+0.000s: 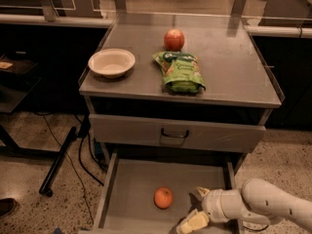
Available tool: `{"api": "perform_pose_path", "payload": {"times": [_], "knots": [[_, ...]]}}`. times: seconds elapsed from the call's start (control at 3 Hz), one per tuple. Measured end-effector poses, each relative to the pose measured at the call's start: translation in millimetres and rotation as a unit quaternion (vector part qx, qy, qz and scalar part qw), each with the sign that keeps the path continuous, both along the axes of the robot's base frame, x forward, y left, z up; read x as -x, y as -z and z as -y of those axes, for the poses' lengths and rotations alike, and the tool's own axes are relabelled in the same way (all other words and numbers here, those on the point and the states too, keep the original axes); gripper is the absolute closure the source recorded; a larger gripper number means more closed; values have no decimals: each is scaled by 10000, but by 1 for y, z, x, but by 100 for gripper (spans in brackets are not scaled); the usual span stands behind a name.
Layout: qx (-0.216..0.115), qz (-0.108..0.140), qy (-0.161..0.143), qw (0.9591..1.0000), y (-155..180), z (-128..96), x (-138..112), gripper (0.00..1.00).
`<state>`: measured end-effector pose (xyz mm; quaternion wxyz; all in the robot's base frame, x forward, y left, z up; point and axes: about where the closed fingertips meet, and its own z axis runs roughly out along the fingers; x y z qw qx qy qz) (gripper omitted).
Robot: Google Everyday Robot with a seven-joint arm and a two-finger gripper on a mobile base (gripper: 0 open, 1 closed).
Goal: Pick orange from middle drawer and place on counter
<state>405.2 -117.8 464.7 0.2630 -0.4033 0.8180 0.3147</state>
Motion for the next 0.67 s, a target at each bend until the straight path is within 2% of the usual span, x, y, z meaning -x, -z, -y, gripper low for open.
{"api": "perform_pose_path", "payload": {"times": [0.67], "knots": [[-223, 341, 505, 9979, 30, 1, -49, 0]]}}
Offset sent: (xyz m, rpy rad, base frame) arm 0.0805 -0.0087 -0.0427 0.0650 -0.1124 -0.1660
